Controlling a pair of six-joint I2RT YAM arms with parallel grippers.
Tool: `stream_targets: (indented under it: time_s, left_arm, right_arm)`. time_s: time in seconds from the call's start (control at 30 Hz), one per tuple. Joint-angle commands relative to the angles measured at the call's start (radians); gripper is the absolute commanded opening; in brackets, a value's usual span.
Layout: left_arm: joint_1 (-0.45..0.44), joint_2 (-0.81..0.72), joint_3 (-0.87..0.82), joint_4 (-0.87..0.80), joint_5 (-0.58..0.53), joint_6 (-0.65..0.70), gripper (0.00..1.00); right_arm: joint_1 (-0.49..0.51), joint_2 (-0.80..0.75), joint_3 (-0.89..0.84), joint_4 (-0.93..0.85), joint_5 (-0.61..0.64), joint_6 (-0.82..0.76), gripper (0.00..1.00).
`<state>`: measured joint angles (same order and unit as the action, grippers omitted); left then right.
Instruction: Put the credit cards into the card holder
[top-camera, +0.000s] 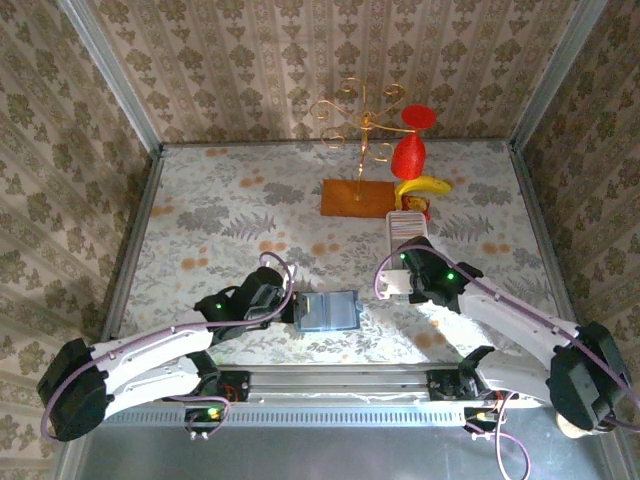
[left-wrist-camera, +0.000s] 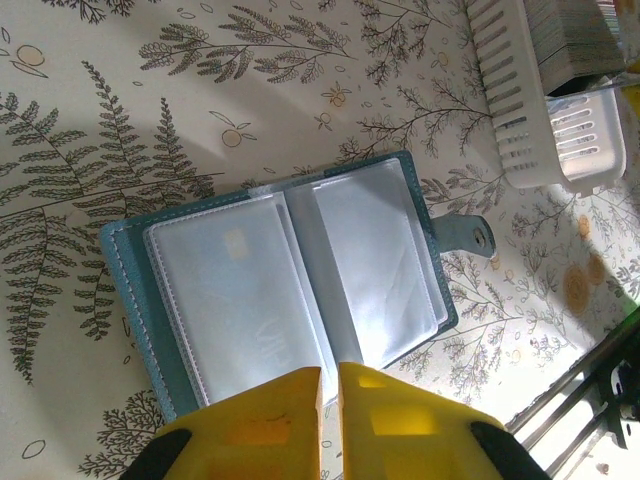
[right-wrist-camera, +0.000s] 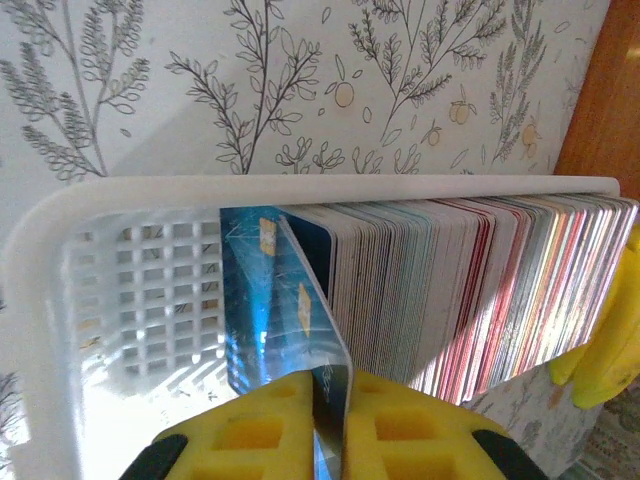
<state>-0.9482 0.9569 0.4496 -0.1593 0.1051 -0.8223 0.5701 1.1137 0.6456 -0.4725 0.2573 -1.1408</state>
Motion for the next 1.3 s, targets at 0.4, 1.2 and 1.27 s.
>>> stream_targets:
  time_s: [0.4, 1.2, 1.27]
  left_arm:
    - [-0.002, -0.025, 0.001, -0.041, -0.059, -0.027, 0.08]
    - [0.000, 0.075, 0.015, 0.015, -0.064, -0.114, 0.21]
    - [0.003, 0.105, 0.023, 0.021, -0.064, -0.114, 0.21]
  right_arm:
    - [0.199, -0.222, 0.122, -0.275, -0.054, 0.380, 0.00]
    - [0.348, -0.063, 0.003, 0.331, -0.389, 2.061, 0.00]
    - [0.366, -0.011, -0.009, 0.385, -0.394, 2.076, 0.00]
